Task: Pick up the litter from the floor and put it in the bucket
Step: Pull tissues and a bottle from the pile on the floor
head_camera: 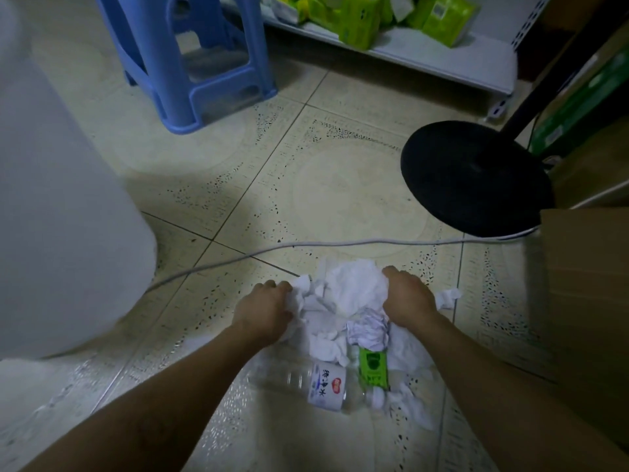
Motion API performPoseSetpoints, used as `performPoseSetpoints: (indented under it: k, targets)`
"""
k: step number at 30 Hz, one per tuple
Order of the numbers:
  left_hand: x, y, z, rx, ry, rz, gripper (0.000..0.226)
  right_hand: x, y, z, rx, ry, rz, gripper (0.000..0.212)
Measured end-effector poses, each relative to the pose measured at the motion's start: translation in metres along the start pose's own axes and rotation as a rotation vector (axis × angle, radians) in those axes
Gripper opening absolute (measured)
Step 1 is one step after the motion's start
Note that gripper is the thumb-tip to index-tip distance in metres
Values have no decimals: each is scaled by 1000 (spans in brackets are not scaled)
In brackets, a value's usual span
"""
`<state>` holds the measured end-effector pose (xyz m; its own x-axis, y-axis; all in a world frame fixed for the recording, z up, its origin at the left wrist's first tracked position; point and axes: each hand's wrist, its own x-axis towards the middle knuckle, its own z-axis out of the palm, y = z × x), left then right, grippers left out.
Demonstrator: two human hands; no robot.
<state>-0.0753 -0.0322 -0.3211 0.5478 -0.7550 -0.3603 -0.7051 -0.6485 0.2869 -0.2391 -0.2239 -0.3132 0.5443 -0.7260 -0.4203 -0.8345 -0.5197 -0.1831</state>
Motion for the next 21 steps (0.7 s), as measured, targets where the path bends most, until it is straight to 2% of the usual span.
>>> performPoseSetpoints:
  k: [2,4,7,10,11,14,17,21]
  targets:
    - [2,-3,-6,-66,53,-11,24,1,3,-2,47,46,29,40]
    - [5,-4,-16,-89,84,14,26,2,4,-9,115,70,44,33]
    - [8,-2,-36,-107,134,53,31,-1,3,-20,205,119,23,5]
    - [5,-1,-53,-89,136,76,43,-6,2,-32,276,177,-1,39]
    - [4,-2,-57,-93,136,88,43,-8,1,-37,300,200,-25,41]
    - [0,-3,-69,-122,146,102,38,-13,-3,-52,320,274,-78,21]
    - [-2,-4,-81,-164,191,102,32,-17,-12,-64,331,290,-162,25]
    - [-5,-6,-108,-211,254,155,21,-22,-30,-76,330,304,-181,20]
